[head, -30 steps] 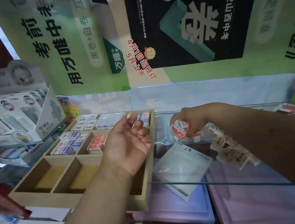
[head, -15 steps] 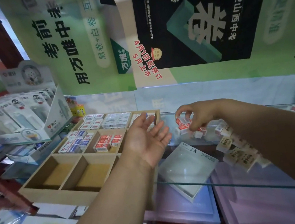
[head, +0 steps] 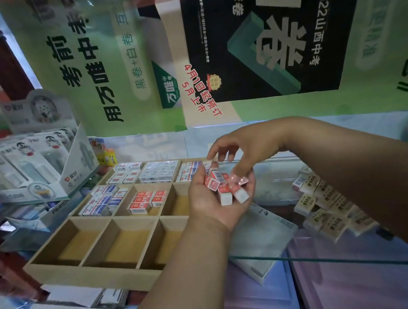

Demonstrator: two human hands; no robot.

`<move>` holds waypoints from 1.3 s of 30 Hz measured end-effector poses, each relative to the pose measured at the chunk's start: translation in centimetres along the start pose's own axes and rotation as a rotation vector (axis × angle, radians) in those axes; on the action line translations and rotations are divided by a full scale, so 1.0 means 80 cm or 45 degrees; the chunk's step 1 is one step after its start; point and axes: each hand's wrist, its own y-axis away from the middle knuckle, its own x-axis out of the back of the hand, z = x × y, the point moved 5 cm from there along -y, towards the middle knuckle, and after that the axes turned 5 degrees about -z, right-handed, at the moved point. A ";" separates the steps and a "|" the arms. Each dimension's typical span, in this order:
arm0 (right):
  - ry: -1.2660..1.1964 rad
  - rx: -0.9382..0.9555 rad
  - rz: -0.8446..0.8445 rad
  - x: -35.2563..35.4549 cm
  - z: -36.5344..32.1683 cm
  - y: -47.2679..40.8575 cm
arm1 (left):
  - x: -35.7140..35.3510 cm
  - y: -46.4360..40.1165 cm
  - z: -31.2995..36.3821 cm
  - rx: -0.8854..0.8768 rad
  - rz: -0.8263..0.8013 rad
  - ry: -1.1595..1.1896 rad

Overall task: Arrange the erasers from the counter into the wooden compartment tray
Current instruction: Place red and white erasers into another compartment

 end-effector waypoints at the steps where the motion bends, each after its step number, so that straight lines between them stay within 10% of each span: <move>1: -0.042 -0.027 0.063 0.009 0.007 0.004 | 0.004 -0.001 0.002 0.001 0.029 -0.013; 4: 0.223 -0.290 0.240 0.033 0.046 0.018 | 0.014 -0.001 0.004 0.006 0.077 -0.031; 9: 0.724 -0.837 -0.146 -0.005 0.132 0.020 | 0.015 0.001 0.001 0.047 0.041 -0.055; 22: 0.779 -1.014 -0.195 -0.043 0.151 0.019 | 0.015 0.009 0.009 0.076 -0.109 -0.044; 27: 0.293 -0.753 0.353 -0.016 0.131 0.009 | 0.015 0.031 0.033 0.074 -0.189 -0.130; 33: -1.699 -0.208 0.512 -0.038 0.065 -0.023 | 0.040 0.067 0.119 -0.183 -0.186 -0.138; 39: -1.750 -0.054 0.314 -0.069 0.005 -0.060 | 0.085 0.111 0.189 -0.372 -0.147 -0.262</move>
